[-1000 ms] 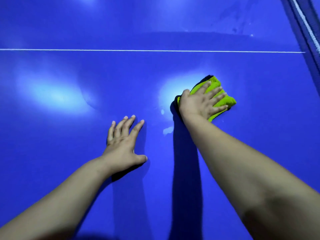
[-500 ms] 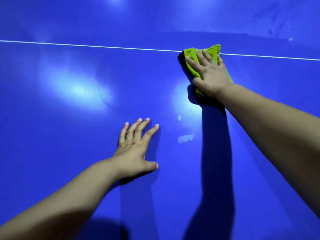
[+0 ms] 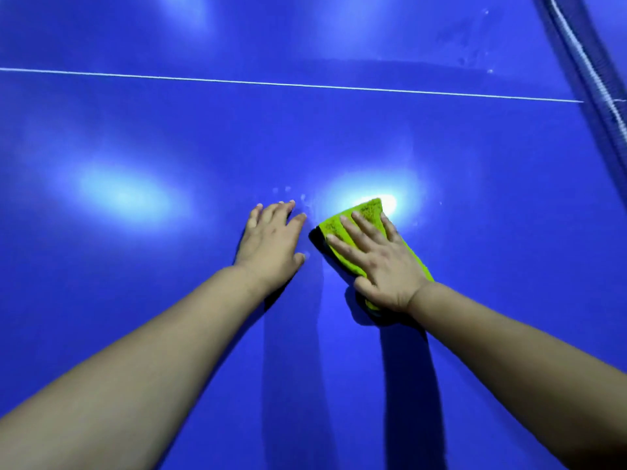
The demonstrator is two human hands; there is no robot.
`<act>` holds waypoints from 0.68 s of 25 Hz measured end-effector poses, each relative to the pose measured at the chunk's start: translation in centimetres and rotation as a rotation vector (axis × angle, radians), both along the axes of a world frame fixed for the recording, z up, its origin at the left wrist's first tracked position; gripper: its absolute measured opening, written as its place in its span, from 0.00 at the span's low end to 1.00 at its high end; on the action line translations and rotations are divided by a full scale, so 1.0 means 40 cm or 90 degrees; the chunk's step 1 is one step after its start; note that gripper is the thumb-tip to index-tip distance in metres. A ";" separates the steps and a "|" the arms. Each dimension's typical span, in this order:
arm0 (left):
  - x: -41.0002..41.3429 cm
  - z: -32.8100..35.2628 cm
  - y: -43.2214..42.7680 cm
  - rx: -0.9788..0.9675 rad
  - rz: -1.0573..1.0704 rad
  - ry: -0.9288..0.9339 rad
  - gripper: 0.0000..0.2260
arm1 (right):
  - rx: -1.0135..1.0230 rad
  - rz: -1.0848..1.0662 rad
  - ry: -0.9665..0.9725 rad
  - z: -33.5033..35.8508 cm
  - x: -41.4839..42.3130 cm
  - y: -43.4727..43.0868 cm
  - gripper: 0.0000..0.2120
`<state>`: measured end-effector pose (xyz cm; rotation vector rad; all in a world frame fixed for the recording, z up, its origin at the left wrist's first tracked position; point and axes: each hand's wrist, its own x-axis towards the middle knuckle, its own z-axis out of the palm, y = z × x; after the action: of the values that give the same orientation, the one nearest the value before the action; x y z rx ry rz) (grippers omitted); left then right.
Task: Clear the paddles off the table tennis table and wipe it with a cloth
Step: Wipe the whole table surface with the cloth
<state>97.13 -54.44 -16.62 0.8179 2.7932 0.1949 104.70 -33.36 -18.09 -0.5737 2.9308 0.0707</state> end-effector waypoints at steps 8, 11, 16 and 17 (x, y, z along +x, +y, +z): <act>0.280 0.051 -0.216 0.054 -0.118 0.090 0.25 | 0.023 -0.160 -0.026 0.013 0.475 -0.199 0.41; 0.338 0.070 -0.306 0.004 -0.142 0.056 0.26 | 0.000 -0.298 -0.019 0.016 0.619 -0.311 0.41; 0.376 0.074 -0.430 0.012 -0.106 0.011 0.27 | -0.024 -0.652 -0.062 0.004 0.636 -0.554 0.38; 0.373 0.072 -0.443 0.016 -0.098 0.007 0.27 | -0.032 -0.729 -0.057 0.005 0.599 -0.587 0.38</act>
<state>112.05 -72.17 -13.76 1.0381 2.7275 0.1992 128.64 -56.84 -17.88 1.0744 2.7033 -0.1567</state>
